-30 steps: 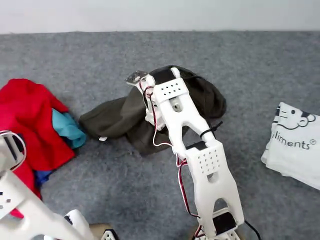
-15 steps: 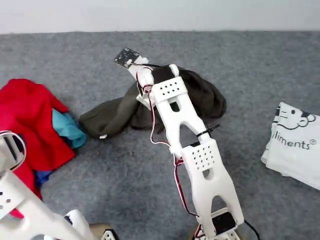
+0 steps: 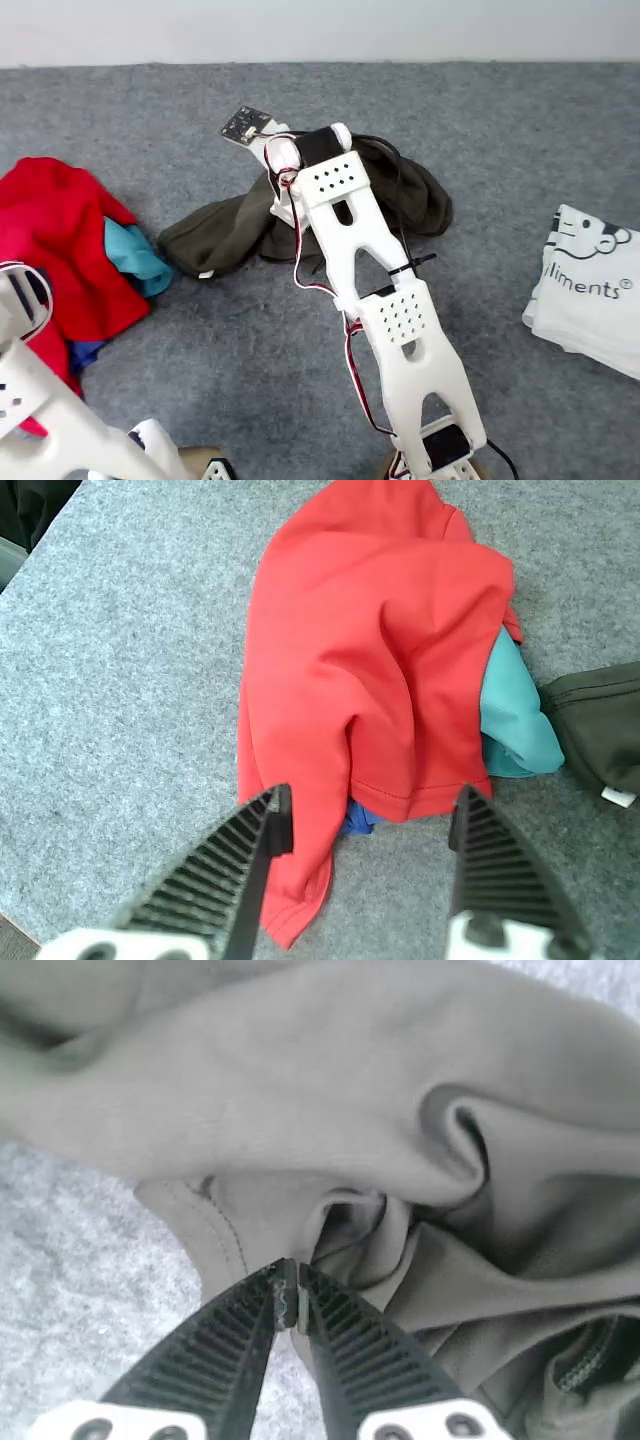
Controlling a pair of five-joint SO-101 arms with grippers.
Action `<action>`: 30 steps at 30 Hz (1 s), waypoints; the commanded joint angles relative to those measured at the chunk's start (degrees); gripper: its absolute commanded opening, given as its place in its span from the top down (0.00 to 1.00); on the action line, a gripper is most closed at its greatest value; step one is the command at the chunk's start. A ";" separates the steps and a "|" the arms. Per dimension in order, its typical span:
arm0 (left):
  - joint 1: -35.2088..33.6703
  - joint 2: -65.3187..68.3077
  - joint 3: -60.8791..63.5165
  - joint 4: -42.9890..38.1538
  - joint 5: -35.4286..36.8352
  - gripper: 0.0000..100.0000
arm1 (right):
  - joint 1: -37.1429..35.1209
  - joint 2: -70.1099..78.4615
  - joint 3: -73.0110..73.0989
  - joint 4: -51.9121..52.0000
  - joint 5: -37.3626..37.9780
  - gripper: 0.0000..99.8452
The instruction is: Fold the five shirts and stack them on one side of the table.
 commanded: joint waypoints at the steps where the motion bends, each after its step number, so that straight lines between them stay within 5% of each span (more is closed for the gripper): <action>1: 0.09 -0.88 -0.22 -0.79 -0.35 0.75 | -1.27 -9.01 6.42 2.68 -0.97 0.98; 12: 0.09 -0.88 0.66 -0.97 -0.35 0.75 | -2.59 -16.57 29.10 2.33 -15.74 0.83; 20: 0.09 -0.88 2.51 -0.79 -0.35 0.75 | -7.08 -12.97 29.01 2.15 -16.09 0.85; 30: 0.09 -0.88 2.51 -0.70 -0.35 0.75 | -4.53 -10.86 28.92 -1.63 -16.18 0.85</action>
